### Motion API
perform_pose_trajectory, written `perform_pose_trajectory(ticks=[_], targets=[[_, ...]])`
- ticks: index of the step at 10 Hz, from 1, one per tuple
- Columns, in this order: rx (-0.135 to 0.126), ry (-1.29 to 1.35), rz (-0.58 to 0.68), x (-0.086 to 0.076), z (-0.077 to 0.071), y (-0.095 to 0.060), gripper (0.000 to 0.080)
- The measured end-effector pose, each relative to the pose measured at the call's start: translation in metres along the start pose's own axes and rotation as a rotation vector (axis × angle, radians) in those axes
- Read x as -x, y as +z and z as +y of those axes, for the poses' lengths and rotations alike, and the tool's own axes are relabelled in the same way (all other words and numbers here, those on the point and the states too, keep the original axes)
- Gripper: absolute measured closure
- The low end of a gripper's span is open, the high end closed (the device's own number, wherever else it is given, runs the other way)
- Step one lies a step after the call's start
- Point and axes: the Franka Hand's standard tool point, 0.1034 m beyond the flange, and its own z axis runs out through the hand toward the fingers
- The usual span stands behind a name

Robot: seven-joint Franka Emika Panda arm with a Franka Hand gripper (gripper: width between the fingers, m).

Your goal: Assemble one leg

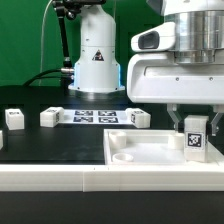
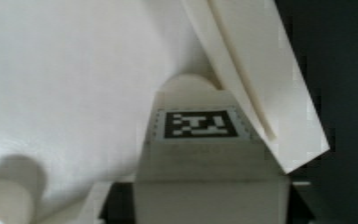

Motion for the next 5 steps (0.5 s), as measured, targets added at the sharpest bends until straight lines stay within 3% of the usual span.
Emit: perform_pose_trajectory(ticks=[5], targets=[[0.002, 0.608, 0.020, 0.0033, -0.0008, 0.0009, 0.0505]])
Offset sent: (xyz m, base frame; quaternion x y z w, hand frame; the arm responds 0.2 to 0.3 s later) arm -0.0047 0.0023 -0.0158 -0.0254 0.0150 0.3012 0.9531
